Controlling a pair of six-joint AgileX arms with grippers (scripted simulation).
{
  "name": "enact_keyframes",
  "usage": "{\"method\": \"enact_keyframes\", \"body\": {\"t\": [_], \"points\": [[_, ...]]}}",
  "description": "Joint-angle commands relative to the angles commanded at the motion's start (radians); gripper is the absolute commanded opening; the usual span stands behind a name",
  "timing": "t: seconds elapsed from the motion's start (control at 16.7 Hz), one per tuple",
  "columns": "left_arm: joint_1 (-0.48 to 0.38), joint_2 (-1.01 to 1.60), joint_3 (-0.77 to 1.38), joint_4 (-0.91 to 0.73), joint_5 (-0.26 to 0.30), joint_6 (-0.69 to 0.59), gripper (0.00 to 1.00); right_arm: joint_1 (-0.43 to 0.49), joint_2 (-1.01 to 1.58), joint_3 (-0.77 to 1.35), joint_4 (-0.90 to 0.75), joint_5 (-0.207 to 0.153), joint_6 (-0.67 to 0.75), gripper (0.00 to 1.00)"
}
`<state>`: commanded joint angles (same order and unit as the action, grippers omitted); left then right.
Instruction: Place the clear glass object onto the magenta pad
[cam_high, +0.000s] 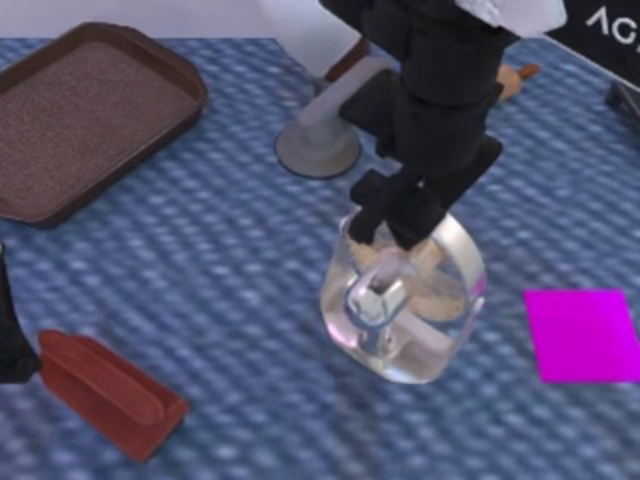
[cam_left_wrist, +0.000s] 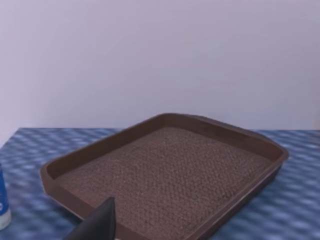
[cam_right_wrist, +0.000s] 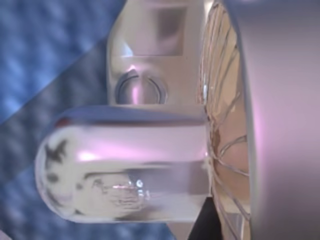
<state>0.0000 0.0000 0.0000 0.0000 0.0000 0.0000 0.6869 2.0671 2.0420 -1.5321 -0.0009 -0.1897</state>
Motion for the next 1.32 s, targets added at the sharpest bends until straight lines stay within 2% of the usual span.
{"method": "enact_keyframes", "body": {"t": [0.12,0.3,0.84,1.02,1.2,1.32], "points": [[0.000,0.000,0.000,0.000,0.000,0.000,1.00,-0.021,-0.030,-0.026,0.011,-0.002,0.116,0.00],[0.000,0.000,0.000,0.000,0.000,0.000,1.00,-0.066,-0.091,-0.076,0.035,-0.006,0.367,0.00],[0.000,0.000,0.000,0.000,0.000,0.000,1.00,-0.252,-0.315,-0.308,0.124,-0.013,1.376,0.00],[0.000,0.000,0.000,0.000,0.000,0.000,1.00,-0.314,-0.367,-0.407,0.136,-0.010,1.668,0.00],[0.000,0.000,0.000,0.000,0.000,0.000,1.00,-0.366,-0.400,-0.500,0.138,-0.006,1.883,0.00],[0.000,0.000,0.000,0.000,0.000,0.000,1.00,-0.392,-0.412,-0.549,0.135,-0.002,1.976,0.00]]}}
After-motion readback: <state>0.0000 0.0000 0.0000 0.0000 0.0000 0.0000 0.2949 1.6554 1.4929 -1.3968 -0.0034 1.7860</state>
